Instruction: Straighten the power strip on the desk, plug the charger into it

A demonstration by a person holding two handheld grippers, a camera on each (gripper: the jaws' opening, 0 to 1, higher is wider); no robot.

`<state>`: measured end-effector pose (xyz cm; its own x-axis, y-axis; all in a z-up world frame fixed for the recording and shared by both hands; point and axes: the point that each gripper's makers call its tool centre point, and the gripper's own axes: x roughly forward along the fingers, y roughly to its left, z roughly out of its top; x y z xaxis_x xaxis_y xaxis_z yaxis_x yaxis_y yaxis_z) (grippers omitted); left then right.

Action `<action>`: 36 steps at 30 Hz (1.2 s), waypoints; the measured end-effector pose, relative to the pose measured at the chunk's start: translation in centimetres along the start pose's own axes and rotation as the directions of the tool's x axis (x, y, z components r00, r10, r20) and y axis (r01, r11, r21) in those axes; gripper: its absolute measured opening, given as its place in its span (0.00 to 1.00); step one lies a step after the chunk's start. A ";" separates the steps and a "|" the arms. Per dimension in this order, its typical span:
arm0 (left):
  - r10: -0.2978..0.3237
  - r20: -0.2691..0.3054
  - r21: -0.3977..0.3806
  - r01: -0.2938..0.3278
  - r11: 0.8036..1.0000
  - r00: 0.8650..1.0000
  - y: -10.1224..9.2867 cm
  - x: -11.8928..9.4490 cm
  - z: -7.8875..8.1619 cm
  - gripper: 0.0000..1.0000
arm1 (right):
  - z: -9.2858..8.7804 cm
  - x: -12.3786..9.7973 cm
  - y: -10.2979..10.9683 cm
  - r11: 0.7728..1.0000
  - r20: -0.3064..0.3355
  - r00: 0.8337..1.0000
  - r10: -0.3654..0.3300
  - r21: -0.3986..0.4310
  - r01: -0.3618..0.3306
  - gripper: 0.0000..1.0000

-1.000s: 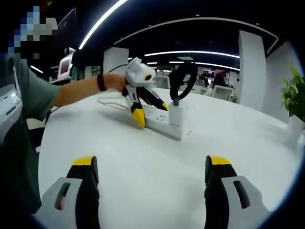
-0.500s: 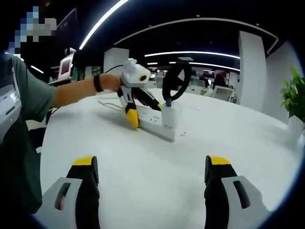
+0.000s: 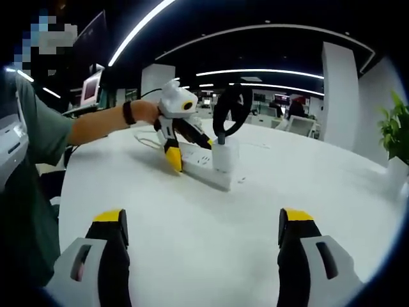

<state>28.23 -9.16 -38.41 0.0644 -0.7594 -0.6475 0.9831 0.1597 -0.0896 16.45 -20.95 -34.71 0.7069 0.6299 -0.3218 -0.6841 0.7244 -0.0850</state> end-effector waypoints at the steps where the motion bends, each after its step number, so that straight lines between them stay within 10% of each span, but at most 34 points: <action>1: -0.002 0.002 -0.001 0.002 1.000 1.000 -0.1 -0.2 -0.2 0.74 | 0.0 0.0 0.1 1.000 -0.001 1.000 0.001 0.000 -0.001 0.97; 36: -0.027 0.014 -0.003 0.027 1.000 1.000 -3.6 -3.5 -3.1 0.73 | 0.5 0.3 1.7 0.999 -0.016 0.999 0.031 -0.016 -0.031 1.00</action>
<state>23.94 -5.15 -38.18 0.0399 -0.7724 -0.6339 0.9839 0.1408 -0.1097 15.60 -19.34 -34.46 0.6825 0.6473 -0.3395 -0.7086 0.6999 -0.0900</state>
